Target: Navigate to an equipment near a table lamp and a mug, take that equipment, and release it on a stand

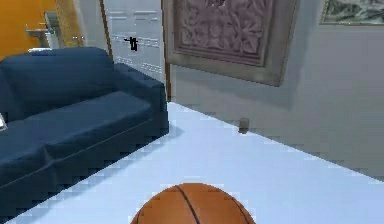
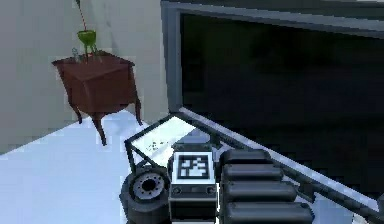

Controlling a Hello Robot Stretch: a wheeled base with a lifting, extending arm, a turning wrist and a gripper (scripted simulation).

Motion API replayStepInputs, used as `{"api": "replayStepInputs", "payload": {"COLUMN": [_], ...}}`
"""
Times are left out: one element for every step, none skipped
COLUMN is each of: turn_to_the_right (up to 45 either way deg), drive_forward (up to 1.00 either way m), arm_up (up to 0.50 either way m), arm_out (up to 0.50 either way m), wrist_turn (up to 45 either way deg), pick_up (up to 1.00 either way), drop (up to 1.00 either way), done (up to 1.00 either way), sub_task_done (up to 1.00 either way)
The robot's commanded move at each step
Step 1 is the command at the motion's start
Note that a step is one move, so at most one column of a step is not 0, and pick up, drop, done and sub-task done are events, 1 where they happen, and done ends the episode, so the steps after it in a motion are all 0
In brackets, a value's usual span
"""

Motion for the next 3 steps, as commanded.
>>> {"api": "replayStepInputs", "payload": {"turn_to_the_right": [-3.0,45.0,15.0], "drive_forward": [0.00,0.00,0.00], "arm_up": [0.00,0.00,0.00], "arm_out": [0.00,0.00,0.00], "wrist_turn": [0.0,0.0,0.0], "pick_up": [0.00,0.00,0.00], "drop": [0.00,0.00,0.00], "done": [0.00,0.00,0.00], "sub_task_done": [0.00,0.00,0.00]}}
